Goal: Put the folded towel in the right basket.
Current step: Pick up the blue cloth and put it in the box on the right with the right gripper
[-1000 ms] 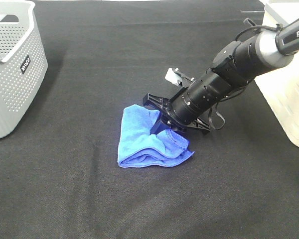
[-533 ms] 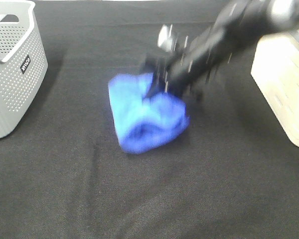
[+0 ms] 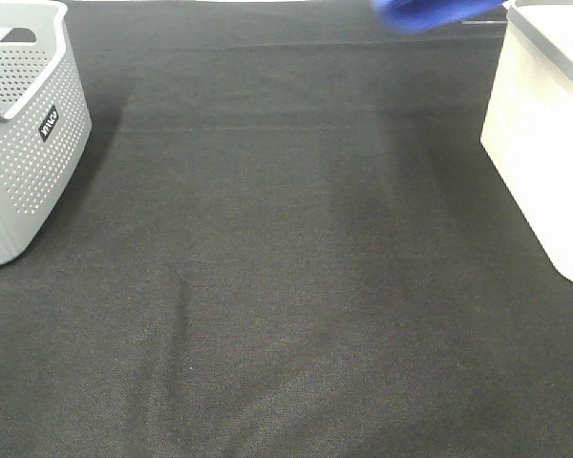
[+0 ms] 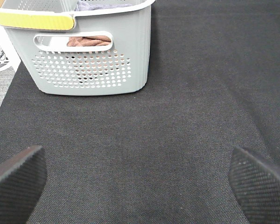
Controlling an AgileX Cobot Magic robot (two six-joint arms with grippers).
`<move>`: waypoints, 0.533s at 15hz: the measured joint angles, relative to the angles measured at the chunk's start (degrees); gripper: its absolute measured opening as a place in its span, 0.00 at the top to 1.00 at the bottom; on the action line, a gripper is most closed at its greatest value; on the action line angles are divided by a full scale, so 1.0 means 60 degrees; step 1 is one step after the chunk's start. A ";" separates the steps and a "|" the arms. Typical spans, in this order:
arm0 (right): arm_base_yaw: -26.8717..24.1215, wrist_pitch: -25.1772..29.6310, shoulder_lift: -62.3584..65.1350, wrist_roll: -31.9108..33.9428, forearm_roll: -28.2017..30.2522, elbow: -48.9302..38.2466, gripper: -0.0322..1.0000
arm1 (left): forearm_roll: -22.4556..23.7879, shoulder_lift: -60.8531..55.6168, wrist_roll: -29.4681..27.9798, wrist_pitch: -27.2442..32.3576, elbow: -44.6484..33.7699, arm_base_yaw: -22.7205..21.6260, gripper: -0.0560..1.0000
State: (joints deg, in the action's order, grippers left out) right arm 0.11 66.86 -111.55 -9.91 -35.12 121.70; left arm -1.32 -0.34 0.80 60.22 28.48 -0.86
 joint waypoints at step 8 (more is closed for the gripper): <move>-0.2454 0.0392 -0.0506 0.0831 0.4087 0.0735 0.77 | 0.0000 0.0000 0.0000 0.0000 0.0000 0.0000 0.01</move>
State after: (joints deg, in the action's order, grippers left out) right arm -14.61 69.21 -114.59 -4.93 -10.60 126.11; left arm -1.32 -0.34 0.80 60.22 28.48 -0.86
